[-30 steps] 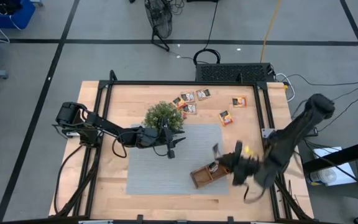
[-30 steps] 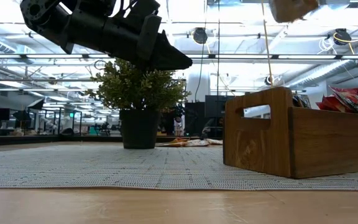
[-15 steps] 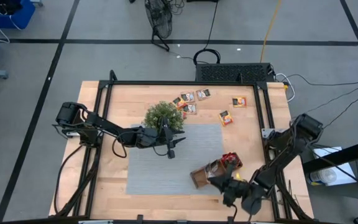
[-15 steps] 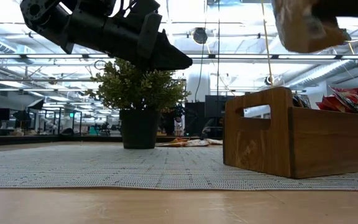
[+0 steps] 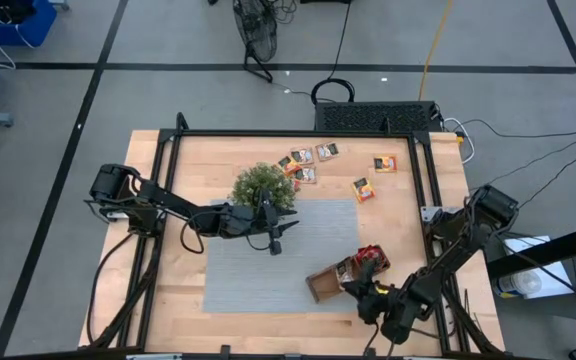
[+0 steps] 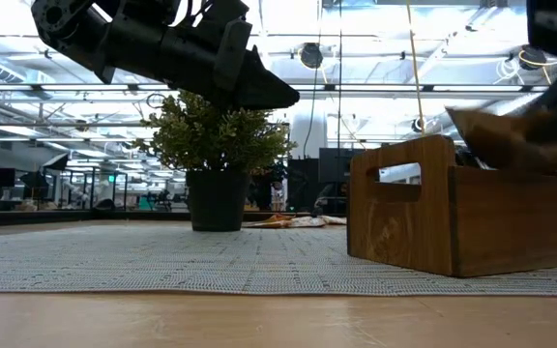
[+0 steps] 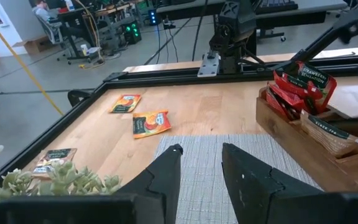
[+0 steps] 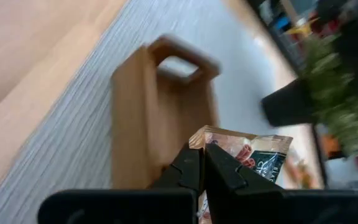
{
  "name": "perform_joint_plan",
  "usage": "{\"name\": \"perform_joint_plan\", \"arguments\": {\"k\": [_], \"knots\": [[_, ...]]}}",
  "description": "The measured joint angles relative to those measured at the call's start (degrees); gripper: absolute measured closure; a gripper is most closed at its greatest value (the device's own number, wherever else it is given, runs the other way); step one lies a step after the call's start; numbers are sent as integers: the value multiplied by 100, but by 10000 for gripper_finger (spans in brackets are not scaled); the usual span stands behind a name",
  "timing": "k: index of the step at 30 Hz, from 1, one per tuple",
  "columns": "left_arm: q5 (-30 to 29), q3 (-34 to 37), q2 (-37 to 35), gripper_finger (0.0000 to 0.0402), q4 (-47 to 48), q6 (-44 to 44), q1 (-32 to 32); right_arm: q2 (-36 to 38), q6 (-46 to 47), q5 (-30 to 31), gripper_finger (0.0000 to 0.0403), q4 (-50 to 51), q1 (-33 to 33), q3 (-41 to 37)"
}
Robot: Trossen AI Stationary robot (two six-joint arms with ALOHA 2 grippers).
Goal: Pick & Place Tea
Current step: Put the apple tea sachet into the brown organizer
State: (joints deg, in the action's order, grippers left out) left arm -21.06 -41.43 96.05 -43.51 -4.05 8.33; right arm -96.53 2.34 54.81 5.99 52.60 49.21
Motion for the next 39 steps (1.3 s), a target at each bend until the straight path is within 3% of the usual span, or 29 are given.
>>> {"name": "perform_joint_plan", "arguments": {"k": [9, 19, 24, 31, 39], "knots": [[4, 0, 0, 279, 1, 13, 1, 0, 308, -112, 390, 289, -155, 0], [7, 0, 0, 279, -1, 47, 5, 5, 449, -298, 285, 511, -349, 0], [9, 0, 0, 279, -1, 32, 5, 140, 206, -263, 257, 183, -336, -2], [18, 0, 0, 279, -1, 32, 5, 661, -429, -252, 258, -930, -336, 0], [22, 0, 1, 279, -347, 605, 5, 1641, 142, -214, 279, -714, -358, -91]]}}
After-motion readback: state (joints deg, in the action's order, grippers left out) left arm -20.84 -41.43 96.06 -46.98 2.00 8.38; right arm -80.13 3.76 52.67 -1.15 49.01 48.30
